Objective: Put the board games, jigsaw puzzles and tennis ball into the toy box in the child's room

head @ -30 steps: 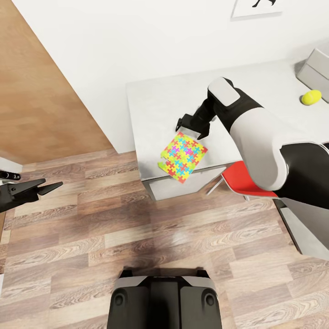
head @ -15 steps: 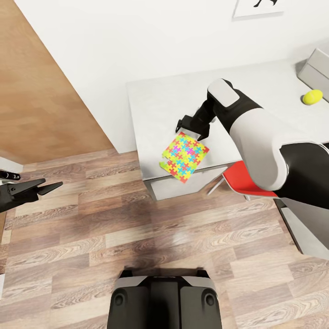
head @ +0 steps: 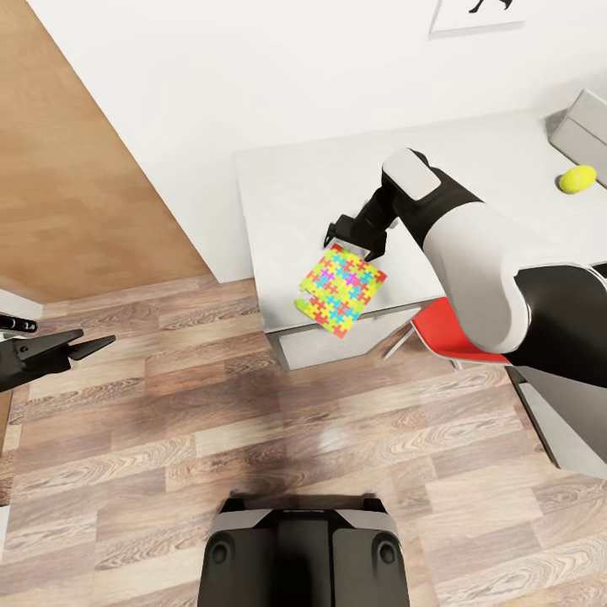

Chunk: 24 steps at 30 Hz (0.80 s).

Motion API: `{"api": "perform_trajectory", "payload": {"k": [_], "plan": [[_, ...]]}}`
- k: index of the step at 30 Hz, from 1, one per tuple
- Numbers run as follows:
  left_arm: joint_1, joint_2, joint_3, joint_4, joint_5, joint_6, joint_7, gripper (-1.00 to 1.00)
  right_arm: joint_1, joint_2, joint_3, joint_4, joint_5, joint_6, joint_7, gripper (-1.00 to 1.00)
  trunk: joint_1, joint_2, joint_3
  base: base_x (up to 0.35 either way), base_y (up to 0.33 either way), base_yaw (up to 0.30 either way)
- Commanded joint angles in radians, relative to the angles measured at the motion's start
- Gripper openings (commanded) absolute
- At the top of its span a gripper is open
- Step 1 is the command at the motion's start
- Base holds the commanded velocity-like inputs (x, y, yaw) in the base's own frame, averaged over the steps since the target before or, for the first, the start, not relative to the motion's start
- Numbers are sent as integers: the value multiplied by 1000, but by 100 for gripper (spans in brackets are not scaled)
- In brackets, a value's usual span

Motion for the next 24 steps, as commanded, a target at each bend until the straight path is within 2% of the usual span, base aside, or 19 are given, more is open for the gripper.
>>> {"api": "perform_trajectory", "payload": {"k": [1,9,24], "plan": [[0,1,-1,0,0,11,-4,100,0,0,2,-1,-10,2,-10,100,1,-2,-1,0,71,0],[0,0,-1,0,1,11,-4,100,1,0,2,-1,-10,2,-10,100,1,-2,-1,0,100,0],[0,-1,-1,0,3,11,-3,100,3,-1,2,-1,-10,2,-10,100,1,-2,-1,-38,24,0]]}}
